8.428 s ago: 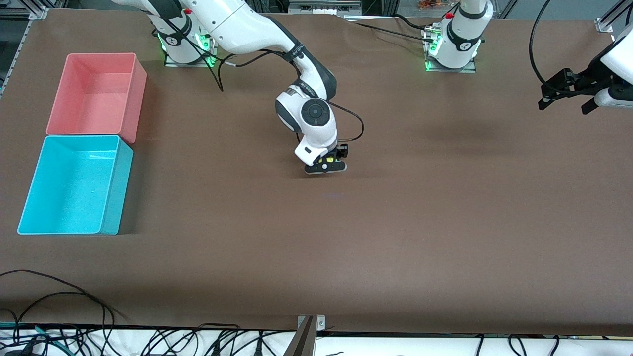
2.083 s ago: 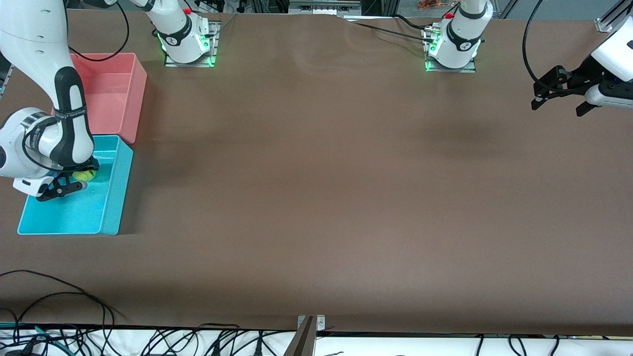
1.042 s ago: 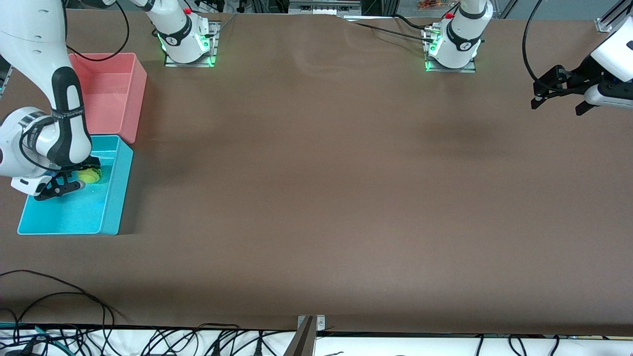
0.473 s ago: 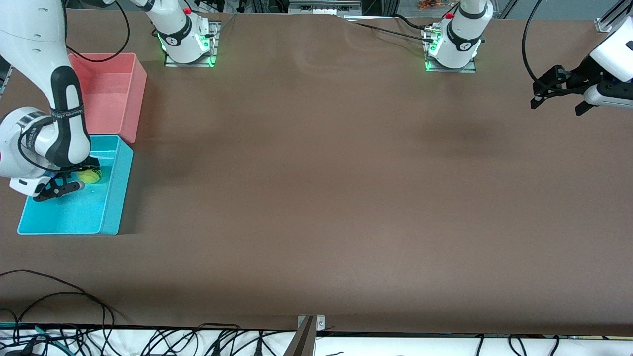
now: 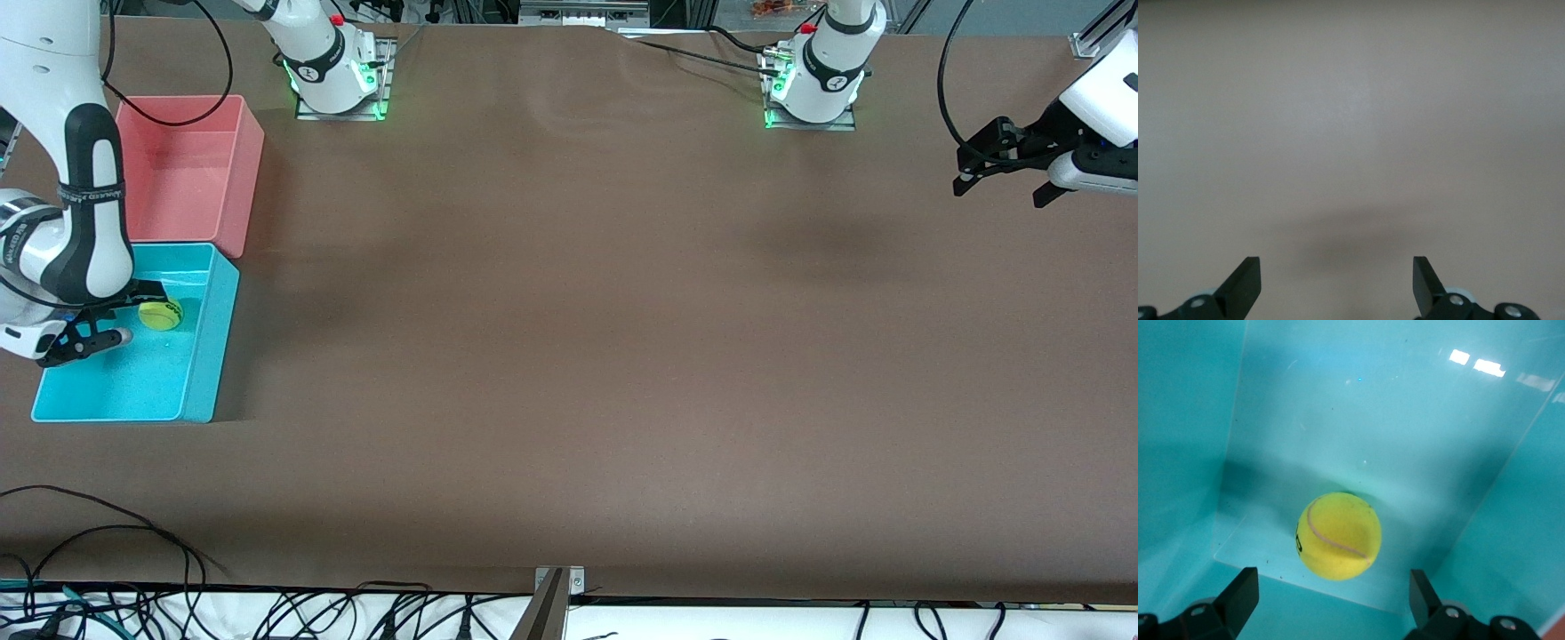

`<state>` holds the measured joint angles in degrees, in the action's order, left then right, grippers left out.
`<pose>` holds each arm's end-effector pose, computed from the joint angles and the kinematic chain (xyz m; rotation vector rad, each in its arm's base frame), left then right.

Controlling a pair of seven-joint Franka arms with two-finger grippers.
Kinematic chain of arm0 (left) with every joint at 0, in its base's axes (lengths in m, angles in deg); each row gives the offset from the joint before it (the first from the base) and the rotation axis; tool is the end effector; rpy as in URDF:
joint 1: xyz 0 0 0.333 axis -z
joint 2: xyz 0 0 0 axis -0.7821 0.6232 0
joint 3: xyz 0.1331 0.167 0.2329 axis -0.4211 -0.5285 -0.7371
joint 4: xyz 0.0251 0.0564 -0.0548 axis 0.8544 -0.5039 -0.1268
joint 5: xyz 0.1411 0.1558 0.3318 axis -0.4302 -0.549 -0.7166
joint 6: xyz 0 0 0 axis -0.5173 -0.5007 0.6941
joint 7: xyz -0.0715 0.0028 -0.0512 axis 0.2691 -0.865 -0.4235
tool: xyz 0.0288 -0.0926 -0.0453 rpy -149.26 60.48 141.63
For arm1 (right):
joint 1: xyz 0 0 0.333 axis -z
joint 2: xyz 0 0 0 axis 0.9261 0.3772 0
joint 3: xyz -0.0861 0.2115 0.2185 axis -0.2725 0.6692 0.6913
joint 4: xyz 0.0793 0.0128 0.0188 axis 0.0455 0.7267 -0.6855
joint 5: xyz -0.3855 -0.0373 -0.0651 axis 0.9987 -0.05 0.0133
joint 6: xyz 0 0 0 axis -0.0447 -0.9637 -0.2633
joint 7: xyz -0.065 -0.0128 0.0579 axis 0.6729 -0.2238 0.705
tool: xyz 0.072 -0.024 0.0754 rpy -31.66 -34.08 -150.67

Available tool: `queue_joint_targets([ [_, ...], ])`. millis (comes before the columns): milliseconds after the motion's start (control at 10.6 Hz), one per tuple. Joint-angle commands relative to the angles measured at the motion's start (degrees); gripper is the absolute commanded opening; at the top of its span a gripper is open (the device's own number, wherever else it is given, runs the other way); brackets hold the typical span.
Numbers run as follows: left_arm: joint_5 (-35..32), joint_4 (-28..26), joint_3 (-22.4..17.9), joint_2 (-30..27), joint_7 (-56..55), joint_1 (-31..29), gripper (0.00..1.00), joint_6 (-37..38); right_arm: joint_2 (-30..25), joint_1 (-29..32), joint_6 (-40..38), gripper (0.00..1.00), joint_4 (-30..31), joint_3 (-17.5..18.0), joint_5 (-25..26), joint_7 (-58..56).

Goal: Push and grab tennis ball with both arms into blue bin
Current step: 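Raise the right gripper up out of the blue bin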

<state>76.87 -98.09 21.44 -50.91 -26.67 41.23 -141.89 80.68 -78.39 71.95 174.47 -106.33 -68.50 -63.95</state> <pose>0.5137 -0.0157 0.6252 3.1113 -0.2008 0.0516 0.5919 -0.2243 0.2556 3.0233 0.5588 -0.4226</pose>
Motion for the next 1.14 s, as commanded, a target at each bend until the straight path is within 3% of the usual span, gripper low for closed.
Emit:
queue_joint_targets([
  [0,-0.44,1.92,0.01,0.84,-0.52,0.03,1.00,1.46,-0.58,0.88,-1.83,1.00,-2.83,-0.12,-0.94,-3.64],
  [284,-0.44,1.92,0.01,0.84,-0.52,0.03,1.00,1.46,-0.66,0.97,-4.36,1.00,-6.95,-0.21,-1.20,-3.56],
  [852,-0.44,1.92,0.01,0.92,-0.52,-0.06,1.00,1.54,-0.93,0.88,-20.27,1.00,-21.80,-0.65,-5.49,-2.86],
  [1042,-0.53,1.92,-0.08,0.92,-0.52,-0.15,1.00,1.46,-1.28,0.97,-20.47,1.00,-25.06,-0.83,-6.21,-2.86],
])
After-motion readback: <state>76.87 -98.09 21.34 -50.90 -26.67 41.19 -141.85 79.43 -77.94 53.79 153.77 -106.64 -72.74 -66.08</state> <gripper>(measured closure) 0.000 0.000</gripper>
